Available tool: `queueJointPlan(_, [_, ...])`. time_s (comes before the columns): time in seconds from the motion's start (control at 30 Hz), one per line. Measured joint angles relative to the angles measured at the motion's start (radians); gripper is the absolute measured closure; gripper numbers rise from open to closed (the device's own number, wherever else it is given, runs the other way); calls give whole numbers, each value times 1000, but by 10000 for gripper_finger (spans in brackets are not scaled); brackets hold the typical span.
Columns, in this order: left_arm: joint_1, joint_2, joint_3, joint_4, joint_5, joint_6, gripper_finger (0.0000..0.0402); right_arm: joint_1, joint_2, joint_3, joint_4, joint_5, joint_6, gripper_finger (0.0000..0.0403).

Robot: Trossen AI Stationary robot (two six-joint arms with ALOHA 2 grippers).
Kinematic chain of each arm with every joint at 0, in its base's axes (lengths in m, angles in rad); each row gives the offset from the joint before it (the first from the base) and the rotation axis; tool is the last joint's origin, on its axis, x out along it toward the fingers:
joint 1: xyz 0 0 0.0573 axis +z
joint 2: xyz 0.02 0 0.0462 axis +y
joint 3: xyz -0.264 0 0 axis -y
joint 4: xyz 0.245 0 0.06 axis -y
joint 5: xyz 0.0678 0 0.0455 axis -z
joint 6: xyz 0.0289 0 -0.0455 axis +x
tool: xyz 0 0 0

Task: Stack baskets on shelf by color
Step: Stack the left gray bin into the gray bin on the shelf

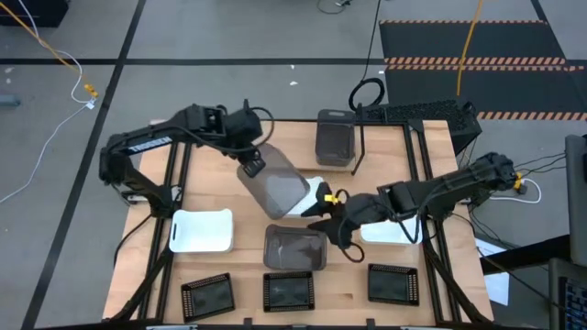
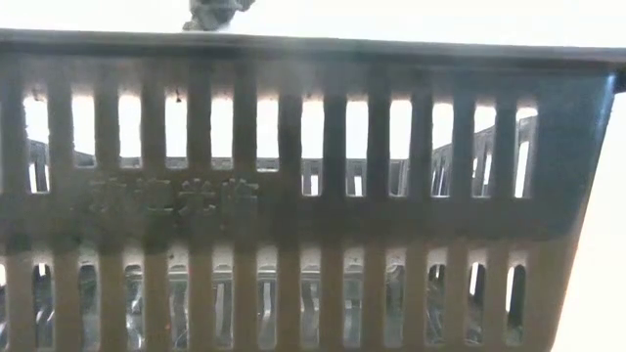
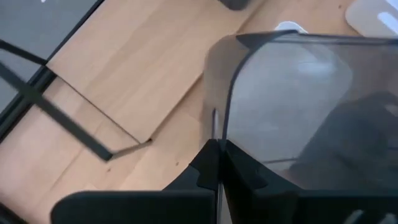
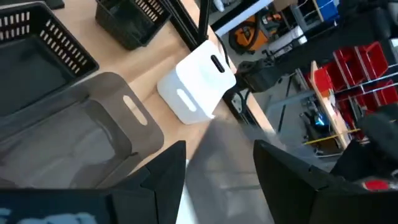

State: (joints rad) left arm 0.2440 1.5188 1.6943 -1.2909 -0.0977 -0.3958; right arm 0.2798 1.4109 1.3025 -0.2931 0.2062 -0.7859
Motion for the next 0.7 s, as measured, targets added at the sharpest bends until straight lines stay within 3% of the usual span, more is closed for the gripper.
queueJointPlan(0.23, [4,60,0,79,0,8,394,-33,48,0,-56,81,-50,220])
queueJointPlan(0.7, [-4,76,0,149,72,66,386,-136,95,0,-301,79,39,222])
